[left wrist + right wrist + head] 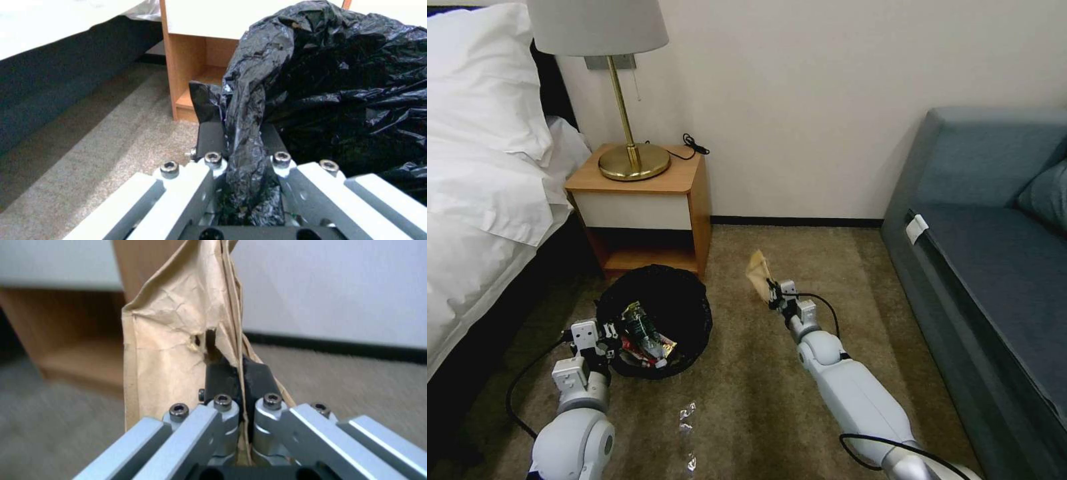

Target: Pick up the trash bin, then pick up the garbage on the floor and place it into the trash bin.

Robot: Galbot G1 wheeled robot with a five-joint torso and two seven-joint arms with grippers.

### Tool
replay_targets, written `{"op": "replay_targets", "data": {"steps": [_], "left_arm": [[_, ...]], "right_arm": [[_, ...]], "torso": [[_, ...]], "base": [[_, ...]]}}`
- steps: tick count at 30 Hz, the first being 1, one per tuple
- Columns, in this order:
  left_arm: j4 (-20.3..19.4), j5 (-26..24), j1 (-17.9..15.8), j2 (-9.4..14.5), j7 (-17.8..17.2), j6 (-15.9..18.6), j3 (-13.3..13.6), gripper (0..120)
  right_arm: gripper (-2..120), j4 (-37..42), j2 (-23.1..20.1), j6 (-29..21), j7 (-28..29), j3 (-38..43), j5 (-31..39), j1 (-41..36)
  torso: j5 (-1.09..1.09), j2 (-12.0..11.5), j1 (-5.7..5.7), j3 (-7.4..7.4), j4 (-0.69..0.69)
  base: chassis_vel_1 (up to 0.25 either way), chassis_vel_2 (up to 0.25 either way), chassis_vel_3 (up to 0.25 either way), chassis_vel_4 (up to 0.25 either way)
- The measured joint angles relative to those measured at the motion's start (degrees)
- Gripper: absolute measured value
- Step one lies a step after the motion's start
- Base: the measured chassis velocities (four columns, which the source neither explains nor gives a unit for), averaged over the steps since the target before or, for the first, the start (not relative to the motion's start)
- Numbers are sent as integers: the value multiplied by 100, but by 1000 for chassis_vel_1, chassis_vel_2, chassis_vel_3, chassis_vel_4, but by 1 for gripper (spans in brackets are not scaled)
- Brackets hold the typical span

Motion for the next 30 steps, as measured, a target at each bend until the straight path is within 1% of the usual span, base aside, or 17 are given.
{"op": "replay_targets", "data": {"steps": [1,2,4,5,7,8,10,11,13,19,30], "left_arm": [[12,0,-4,-5,1,0,8,4],[12,0,-4,-5,1,0,8,4],[22,0,-13,-20,1,-6,18,4],[22,0,-13,-20,1,-6,18,4],[29,3,-15,-33,3,-8,30,4],[29,3,-15,-33,3,-8,30,4],[29,7,-13,-41,4,-11,32,4],[29,7,-13,-41,4,-11,32,4],[19,12,2,-52,4,-14,29,4],[15,44,9,-73,6,-25,34,4],[40,107,-34,-154,10,-25,78,4]], "right_arm": [[0,319,-7,-28,92,-129,91,-21],[0,319,-7,-28,92,-129,91,-21],[0,1048,-37,-142,340,-470,292,-61],[0,1048,-37,-142,340,-470,292,-61],[0,1571,-45,-276,591,-809,459,-76],[0,1571,-45,-276,591,-809,459,-76],[0,1910,-44,-375,720,-1066,519,-78],[0,1910,-44,-375,720,-1066,519,-78],[0,2190,-32,-468,809,-1293,530,-117],[0,2449,51,-558,879,-1602,494,-271],[0,2447,238,-585,880,-1805,386,-326]], "torso": [[0,0,0,-1,0],[0,0,0,-1,0],[0,0,0,-1,1],[0,0,0,-1,1],[-1,0,0,-1,1],[-1,0,0,-1,1],[-1,0,0,-1,1],[-1,0,0,-1,1],[0,0,0,-1,1],[0,0,0,-1,1],[0,0,0,-1,1]], "base": [[0,0,0,0],[0,0,0,0],[0,0,0,0],[0,0,0,0],[0,0,0,0],[0,0,0,0],[0,0,0,0],[0,0,0,0],[0,0,0,0],[0,0,0,0],[0,0,0,0]]}}
